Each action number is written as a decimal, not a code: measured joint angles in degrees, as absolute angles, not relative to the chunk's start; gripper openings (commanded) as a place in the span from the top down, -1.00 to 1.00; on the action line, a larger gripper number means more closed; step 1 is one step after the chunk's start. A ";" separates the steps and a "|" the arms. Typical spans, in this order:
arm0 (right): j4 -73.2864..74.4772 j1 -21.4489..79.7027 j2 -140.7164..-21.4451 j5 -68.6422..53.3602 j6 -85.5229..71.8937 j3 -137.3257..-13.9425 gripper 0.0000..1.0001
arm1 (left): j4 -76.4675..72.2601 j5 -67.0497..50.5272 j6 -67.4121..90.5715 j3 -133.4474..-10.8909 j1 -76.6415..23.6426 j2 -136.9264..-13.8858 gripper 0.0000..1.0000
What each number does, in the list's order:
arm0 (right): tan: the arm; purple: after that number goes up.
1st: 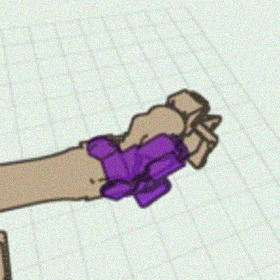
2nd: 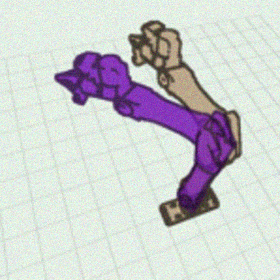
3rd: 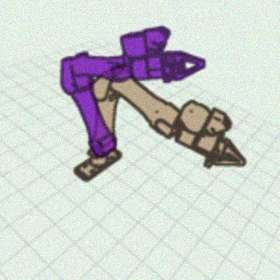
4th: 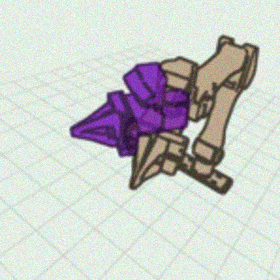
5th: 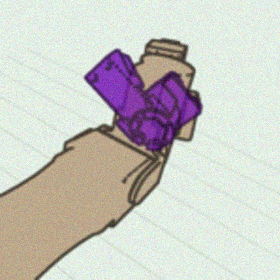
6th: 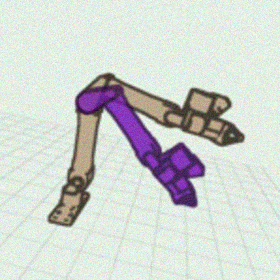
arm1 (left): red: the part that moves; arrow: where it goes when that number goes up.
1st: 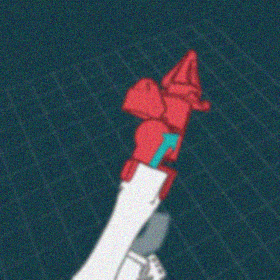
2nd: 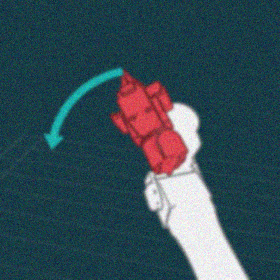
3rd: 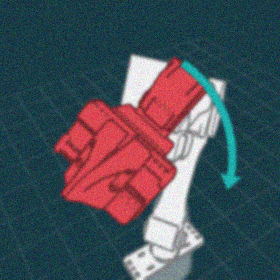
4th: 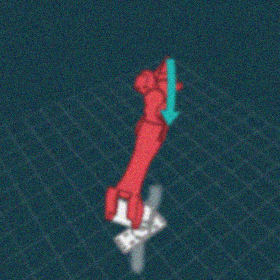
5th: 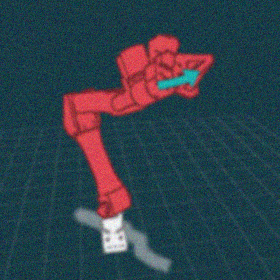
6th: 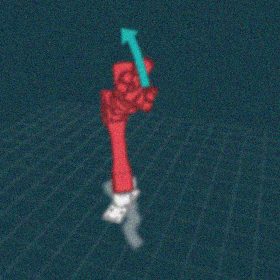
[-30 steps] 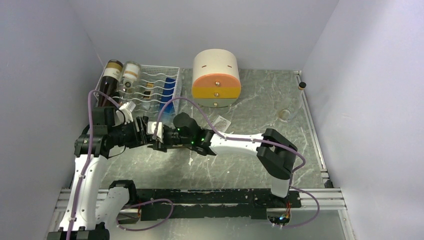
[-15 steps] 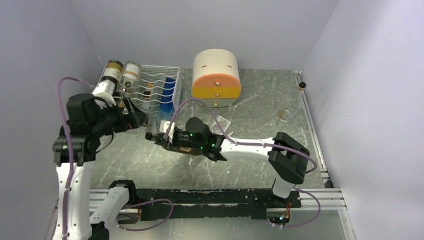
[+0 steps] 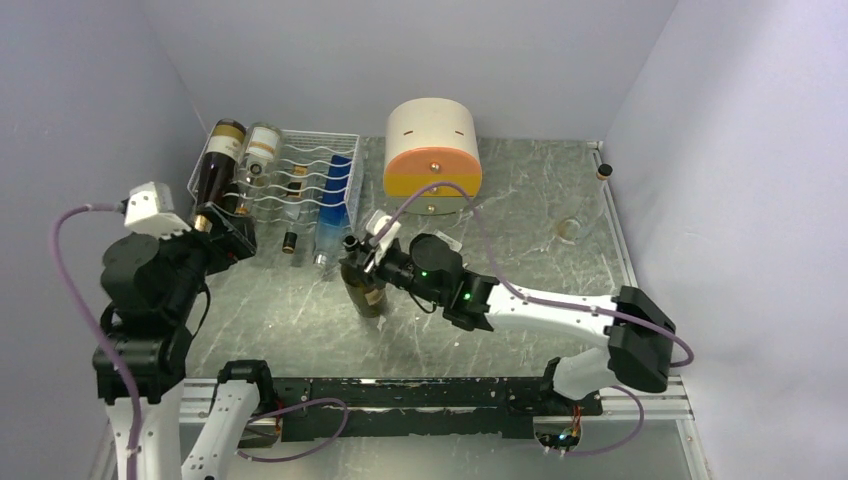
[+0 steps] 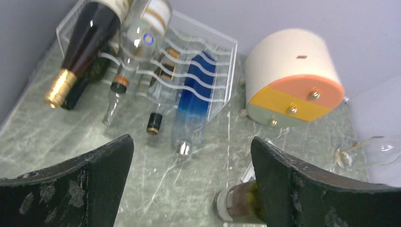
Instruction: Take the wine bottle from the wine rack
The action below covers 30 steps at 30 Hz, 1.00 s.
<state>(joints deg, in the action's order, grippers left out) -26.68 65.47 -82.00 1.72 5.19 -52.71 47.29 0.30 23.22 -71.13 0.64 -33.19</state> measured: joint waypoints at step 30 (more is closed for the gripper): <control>-4.36 25.12 -65.01 36.60 -4.12 -51.31 1.00 | 36.60 -10.26 28.03 -44.47 0.64 -30.13 -0.86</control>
<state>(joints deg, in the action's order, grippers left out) -4.36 25.12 -65.01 36.60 -4.12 -51.31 36.60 -10.26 28.03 -44.47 0.64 -30.13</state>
